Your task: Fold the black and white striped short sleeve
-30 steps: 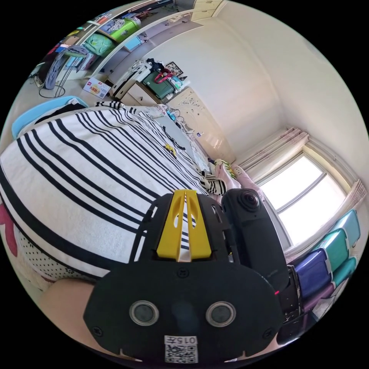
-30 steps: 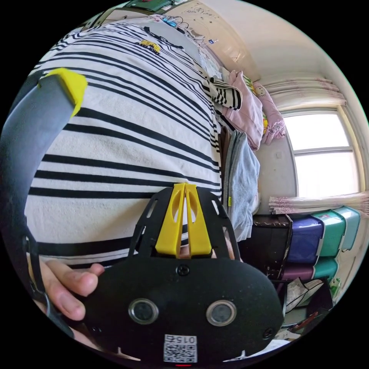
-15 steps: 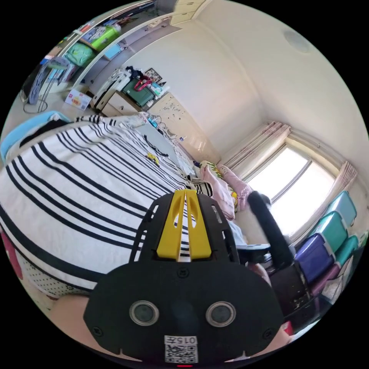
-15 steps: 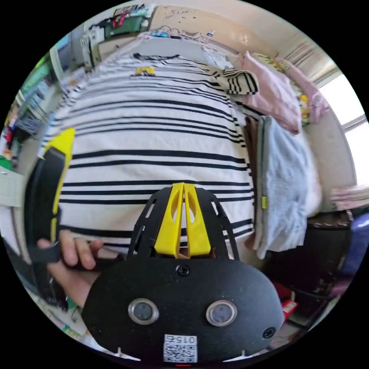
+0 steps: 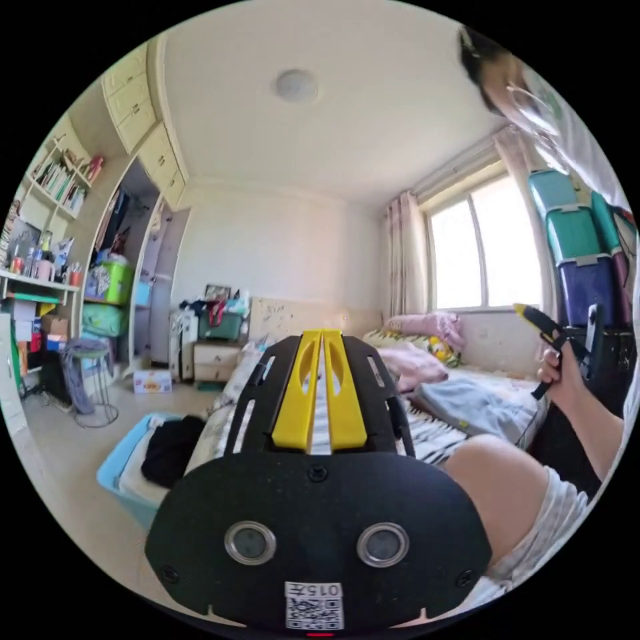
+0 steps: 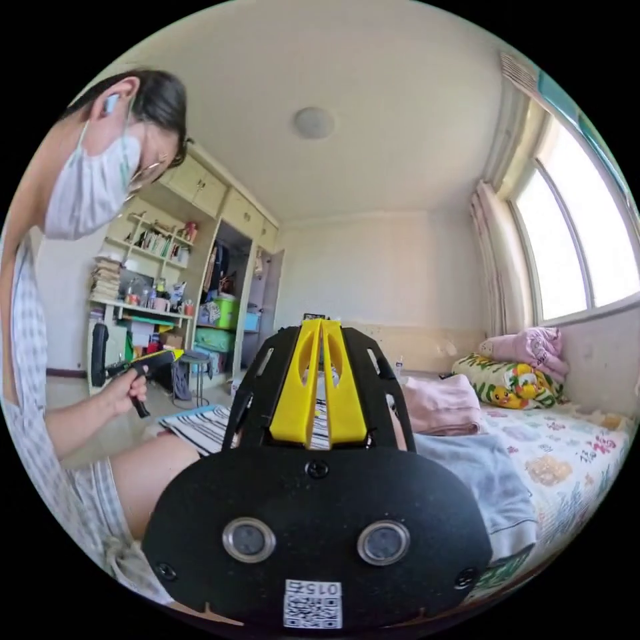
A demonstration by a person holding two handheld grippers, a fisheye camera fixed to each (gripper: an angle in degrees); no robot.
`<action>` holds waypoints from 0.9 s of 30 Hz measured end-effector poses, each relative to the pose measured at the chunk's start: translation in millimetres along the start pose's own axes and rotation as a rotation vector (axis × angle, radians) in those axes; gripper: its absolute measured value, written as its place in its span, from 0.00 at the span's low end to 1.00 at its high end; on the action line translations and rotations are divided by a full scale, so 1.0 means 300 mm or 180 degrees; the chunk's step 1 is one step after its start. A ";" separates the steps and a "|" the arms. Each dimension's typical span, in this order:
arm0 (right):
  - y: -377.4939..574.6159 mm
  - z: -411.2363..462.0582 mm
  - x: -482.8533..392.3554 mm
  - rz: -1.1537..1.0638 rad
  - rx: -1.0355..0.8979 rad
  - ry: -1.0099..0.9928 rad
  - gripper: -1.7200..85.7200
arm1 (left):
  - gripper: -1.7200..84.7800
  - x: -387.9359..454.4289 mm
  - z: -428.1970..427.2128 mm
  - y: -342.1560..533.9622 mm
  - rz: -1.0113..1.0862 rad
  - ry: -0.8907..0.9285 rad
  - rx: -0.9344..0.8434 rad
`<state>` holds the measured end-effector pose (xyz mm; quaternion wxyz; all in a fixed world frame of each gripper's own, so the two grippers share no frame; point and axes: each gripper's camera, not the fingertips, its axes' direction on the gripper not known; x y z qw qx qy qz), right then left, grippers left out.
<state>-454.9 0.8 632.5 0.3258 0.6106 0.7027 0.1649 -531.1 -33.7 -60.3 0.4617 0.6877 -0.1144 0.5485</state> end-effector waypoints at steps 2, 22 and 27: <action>0.064 0.076 0.075 0.0146 -0.0728 0.0155 0.03 | 0.03 -0.111 0.003 0.059 -0.0231 -0.0360 -0.0461; 0.699 0.615 0.427 0.1064 -0.3095 0.0338 0.03 | 0.02 -0.461 0.232 0.177 -0.1331 -0.0219 -0.1905; 0.717 0.674 0.396 0.0923 -0.3264 0.0407 0.02 | 0.02 -0.418 0.280 0.189 -0.1035 -0.0413 -0.2092</action>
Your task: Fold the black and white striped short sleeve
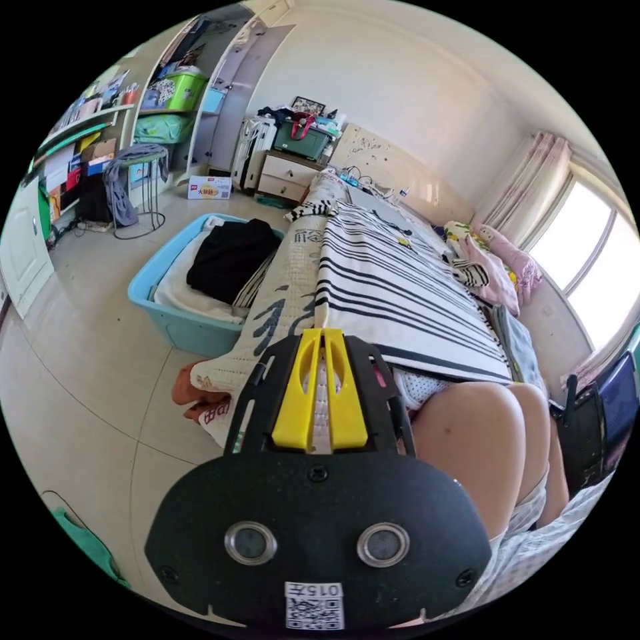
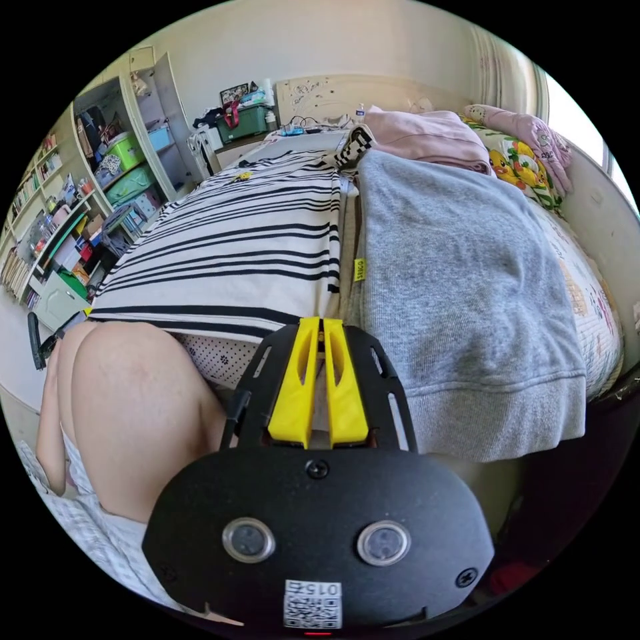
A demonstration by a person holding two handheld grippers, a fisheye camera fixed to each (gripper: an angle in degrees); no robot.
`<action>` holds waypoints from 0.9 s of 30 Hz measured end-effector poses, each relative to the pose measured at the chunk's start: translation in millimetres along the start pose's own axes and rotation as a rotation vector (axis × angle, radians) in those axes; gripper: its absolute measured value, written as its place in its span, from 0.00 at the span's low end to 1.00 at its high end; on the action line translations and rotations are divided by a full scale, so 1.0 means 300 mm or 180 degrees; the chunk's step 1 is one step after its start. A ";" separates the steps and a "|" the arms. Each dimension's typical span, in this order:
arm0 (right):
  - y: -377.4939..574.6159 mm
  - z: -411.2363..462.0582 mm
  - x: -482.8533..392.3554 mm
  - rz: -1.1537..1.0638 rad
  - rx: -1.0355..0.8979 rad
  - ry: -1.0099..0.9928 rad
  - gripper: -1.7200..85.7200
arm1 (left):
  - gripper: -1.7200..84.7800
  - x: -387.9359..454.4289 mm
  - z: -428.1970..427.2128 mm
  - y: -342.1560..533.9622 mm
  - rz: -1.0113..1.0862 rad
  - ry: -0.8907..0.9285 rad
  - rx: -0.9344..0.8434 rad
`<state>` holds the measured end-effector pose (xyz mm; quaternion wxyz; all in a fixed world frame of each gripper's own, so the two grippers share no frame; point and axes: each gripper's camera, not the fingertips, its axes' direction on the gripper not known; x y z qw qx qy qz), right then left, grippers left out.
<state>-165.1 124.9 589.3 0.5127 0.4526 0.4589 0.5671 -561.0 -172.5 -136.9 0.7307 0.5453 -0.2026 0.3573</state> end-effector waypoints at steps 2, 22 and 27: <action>-0.010 0.010 -0.003 0.0020 -0.0035 -0.0021 0.02 | 0.02 0.003 0.002 0.007 -0.0030 -0.0005 0.0032; -0.033 0.004 -0.296 -0.0394 0.0052 0.0413 0.02 | 0.01 0.163 0.052 0.087 0.0431 -0.0541 0.0116; -0.088 0.006 -0.412 -0.0648 -0.0168 0.0563 0.02 | 0.01 0.207 0.073 0.085 0.0667 -0.0607 -0.0052</action>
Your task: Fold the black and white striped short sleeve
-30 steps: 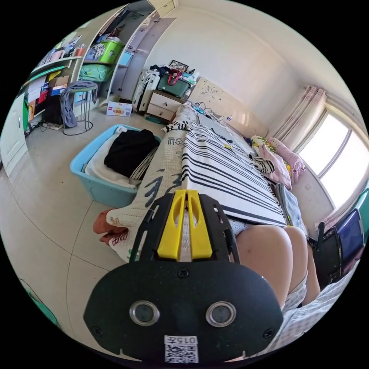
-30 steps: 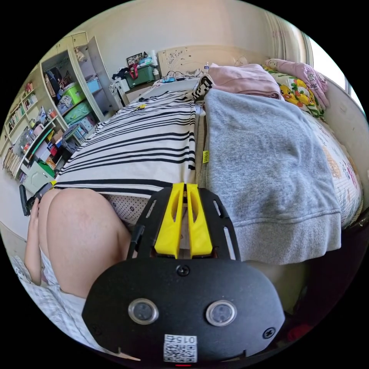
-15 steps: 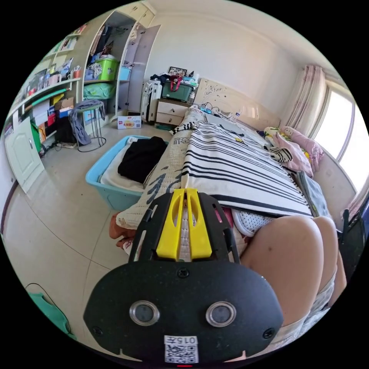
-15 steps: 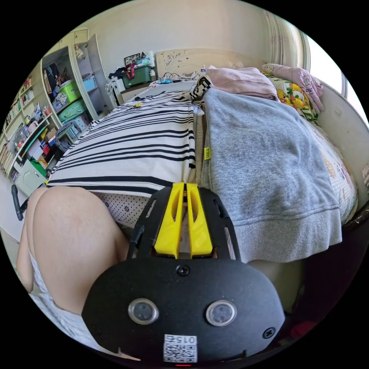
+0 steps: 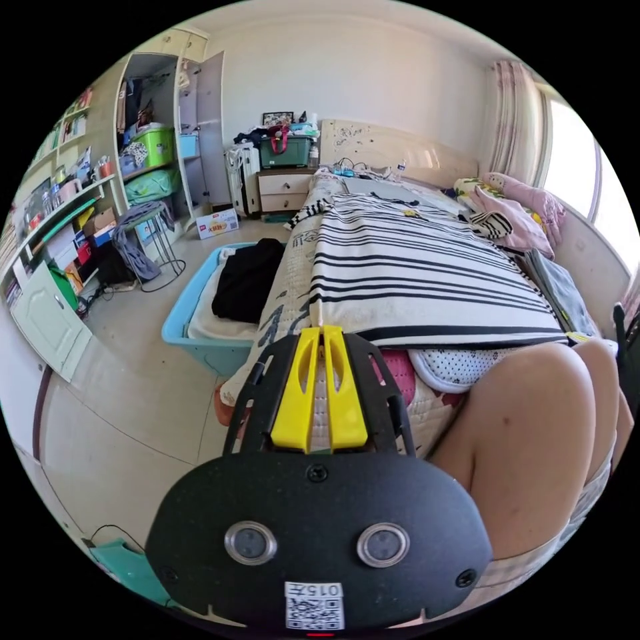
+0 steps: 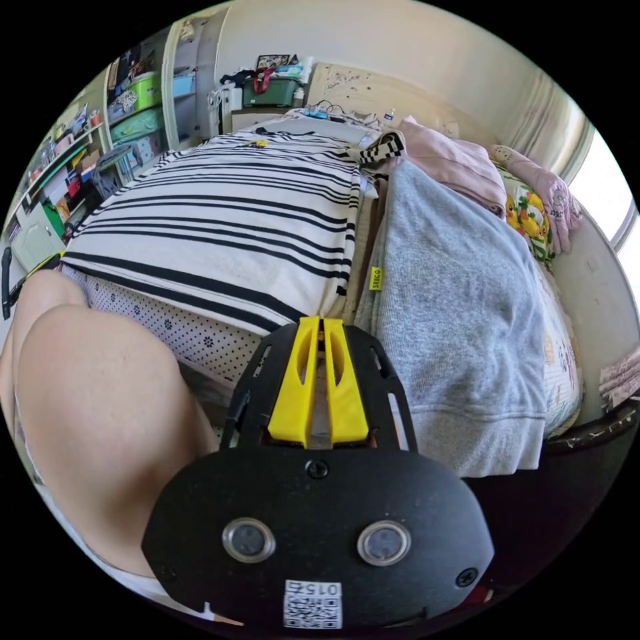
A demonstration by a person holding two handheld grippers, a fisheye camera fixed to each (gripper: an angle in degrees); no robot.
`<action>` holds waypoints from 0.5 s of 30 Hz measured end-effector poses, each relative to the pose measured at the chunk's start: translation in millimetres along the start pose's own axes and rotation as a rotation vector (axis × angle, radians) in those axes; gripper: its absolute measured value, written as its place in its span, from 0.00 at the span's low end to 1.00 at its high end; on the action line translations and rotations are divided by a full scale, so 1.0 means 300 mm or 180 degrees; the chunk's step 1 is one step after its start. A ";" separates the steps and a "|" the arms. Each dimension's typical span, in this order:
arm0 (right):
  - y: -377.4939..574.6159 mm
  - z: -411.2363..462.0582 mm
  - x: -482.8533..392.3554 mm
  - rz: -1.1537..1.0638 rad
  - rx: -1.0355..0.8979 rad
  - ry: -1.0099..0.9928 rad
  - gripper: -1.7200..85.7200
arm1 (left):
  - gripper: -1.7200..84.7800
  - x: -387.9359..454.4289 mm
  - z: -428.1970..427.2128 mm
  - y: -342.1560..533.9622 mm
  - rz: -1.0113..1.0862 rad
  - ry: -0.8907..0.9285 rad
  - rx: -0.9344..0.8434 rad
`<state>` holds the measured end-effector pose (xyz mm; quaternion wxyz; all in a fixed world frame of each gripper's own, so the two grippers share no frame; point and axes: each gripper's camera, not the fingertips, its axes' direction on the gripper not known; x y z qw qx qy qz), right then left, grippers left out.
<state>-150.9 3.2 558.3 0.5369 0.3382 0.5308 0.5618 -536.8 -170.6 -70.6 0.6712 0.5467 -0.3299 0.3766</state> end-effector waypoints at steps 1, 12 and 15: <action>-0.006 -0.002 -0.010 -0.0005 -0.0012 0.0008 0.02 | 0.01 0.002 0.002 -0.001 0.0015 0.0013 -0.0016; -0.111 -0.028 -0.246 -0.0336 -0.0296 0.0379 0.02 | 0.01 0.166 0.030 -0.025 0.0485 -0.0418 -0.0324; -0.121 -0.034 -0.287 -0.0327 -0.0314 0.0390 0.02 | 0.01 0.203 0.038 -0.034 0.0571 -0.0497 -0.0406</action>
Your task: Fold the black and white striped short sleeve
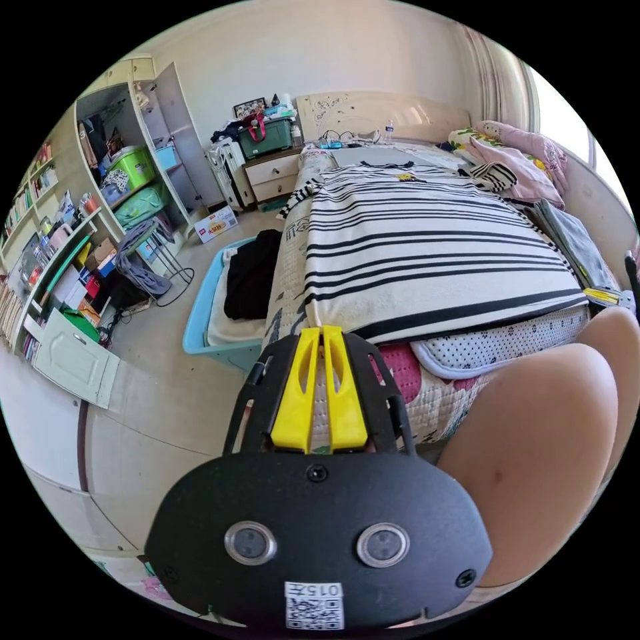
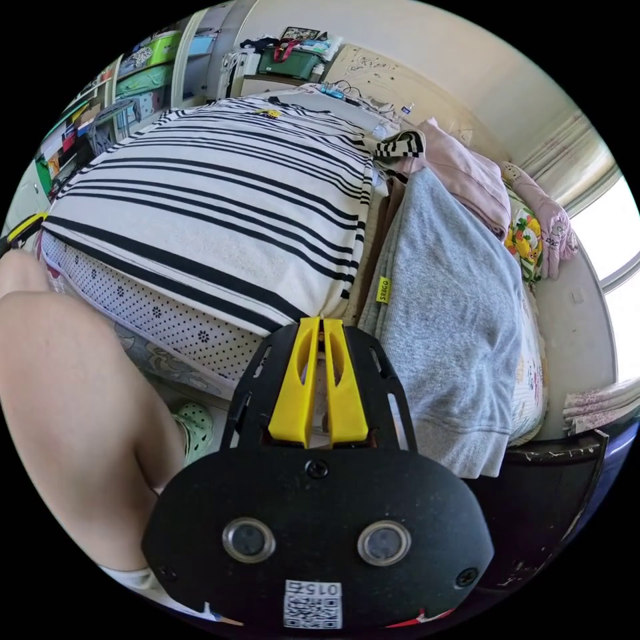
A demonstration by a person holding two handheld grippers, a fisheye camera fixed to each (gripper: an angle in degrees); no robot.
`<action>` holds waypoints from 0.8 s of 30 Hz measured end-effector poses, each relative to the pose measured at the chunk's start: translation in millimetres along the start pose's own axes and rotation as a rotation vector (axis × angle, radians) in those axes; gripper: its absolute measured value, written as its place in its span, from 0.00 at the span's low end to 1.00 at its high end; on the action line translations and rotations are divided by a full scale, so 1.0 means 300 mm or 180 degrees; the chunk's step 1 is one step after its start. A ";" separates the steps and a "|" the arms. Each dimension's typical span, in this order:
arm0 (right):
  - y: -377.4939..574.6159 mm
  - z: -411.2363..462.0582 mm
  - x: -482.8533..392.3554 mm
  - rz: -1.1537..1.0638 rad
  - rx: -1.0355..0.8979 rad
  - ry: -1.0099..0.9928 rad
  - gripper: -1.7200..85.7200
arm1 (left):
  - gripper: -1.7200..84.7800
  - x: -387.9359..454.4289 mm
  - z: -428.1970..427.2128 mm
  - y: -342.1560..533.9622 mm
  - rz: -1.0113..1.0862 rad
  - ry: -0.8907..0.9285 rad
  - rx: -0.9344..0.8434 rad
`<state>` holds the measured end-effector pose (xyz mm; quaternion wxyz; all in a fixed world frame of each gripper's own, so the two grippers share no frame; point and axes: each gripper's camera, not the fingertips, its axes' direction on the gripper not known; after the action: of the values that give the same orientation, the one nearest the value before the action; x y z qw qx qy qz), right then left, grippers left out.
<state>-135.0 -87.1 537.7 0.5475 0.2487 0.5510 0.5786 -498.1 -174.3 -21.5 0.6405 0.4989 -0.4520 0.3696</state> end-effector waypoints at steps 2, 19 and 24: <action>-0.004 -0.007 -0.016 0.0053 -0.0001 -0.0026 0.02 | 0.01 0.039 -0.001 -0.010 0.0136 -0.0143 -0.0051; -0.031 0.003 -0.278 -0.0039 -0.0116 0.0354 0.02 | 0.02 0.105 -0.013 -0.087 0.0226 -0.0048 -0.0257; -0.026 0.041 -0.308 0.0060 -0.0114 0.0237 0.02 | 0.03 0.090 -0.023 -0.136 0.0240 0.0023 -0.0448</action>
<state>-95.6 -168.2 562.9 0.5254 0.2223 0.5583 0.6023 -450.3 -176.4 -9.1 0.6612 0.4339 -0.4930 0.3626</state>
